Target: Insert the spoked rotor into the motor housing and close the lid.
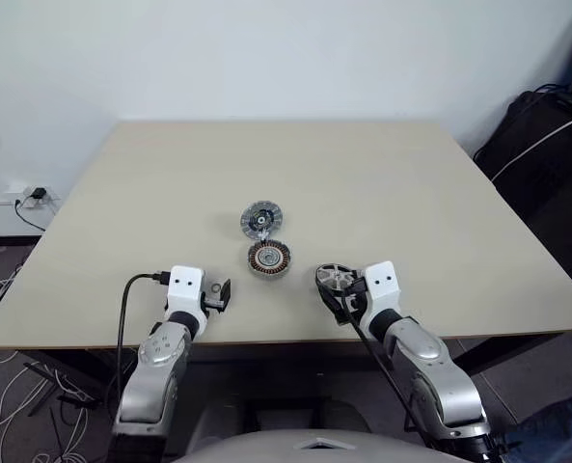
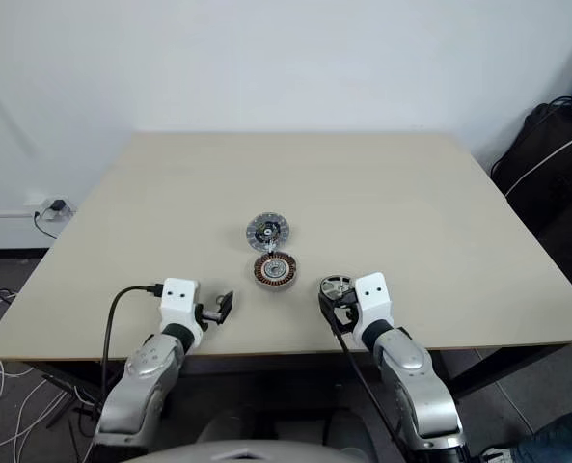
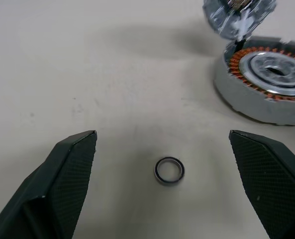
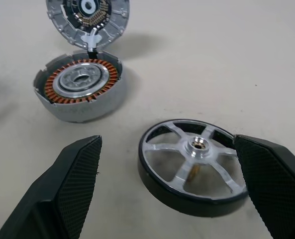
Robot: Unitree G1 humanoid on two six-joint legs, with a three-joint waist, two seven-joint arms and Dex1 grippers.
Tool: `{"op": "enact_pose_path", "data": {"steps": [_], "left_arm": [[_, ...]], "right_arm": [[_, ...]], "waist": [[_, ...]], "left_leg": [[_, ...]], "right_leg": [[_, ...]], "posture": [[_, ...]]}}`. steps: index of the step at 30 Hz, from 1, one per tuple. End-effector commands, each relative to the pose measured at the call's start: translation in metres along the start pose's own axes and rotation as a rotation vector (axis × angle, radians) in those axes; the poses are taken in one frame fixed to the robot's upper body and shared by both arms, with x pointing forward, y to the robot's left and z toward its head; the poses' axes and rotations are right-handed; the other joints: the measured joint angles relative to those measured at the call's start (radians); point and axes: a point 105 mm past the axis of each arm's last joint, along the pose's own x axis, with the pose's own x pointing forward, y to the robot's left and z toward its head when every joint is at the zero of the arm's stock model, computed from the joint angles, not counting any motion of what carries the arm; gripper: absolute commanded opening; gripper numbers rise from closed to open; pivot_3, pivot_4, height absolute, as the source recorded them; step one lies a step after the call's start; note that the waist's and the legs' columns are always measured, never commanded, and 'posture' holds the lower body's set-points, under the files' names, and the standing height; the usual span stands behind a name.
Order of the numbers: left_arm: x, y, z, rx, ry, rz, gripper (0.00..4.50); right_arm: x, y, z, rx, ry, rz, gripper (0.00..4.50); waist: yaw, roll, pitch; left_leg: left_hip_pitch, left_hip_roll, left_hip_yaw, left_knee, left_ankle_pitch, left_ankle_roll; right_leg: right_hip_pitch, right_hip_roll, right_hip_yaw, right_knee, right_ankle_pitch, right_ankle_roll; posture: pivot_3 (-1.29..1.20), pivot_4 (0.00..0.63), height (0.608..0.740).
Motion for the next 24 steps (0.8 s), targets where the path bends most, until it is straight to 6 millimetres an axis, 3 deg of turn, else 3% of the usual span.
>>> {"op": "enact_pose_path", "data": {"steps": [1,11,20,24], "left_arm": [[0.013,0.002,0.001,0.026,0.032,0.01,4.48],[0.027,-0.011,-0.011,0.092,0.119,-0.058,4.48],[0.011,-0.017,-0.036,0.063,0.194,-0.071,4.48],[-0.001,-0.015,-0.048,0.062,0.229,-0.057,3.62]], "right_arm": [[0.002,0.0,0.016,-0.02,-0.061,0.0,4.5],[0.0,-0.002,0.015,-0.019,-0.062,-0.015,4.5],[-0.003,-0.004,0.014,-0.013,-0.06,-0.034,4.5],[-0.002,-0.005,0.013,-0.011,-0.058,-0.034,4.5]], "waist": [[0.0,0.0,0.0],[0.0,-0.002,-0.001],[-0.001,-0.001,-0.006],[-0.003,0.0,-0.008]], "left_leg": [[0.0,0.0,0.0,0.0,0.0,0.0],[0.0,0.0,0.0,0.001,0.0,0.0],[0.001,0.0,0.0,0.0,0.0,0.0],[0.001,0.0,0.0,-0.001,0.0,0.0]], "right_leg": [[0.0,0.0,0.0,0.0,0.0,0.0],[0.0,0.0,0.0,0.0,0.0,0.0],[0.001,-0.001,0.001,0.0,0.0,0.0],[0.001,-0.001,0.001,0.0,0.0,0.0]], "posture": [[0.0,0.0,0.74],[0.0,0.0,0.74],[0.0,0.0,0.74],[0.0,0.0,0.74]]}}
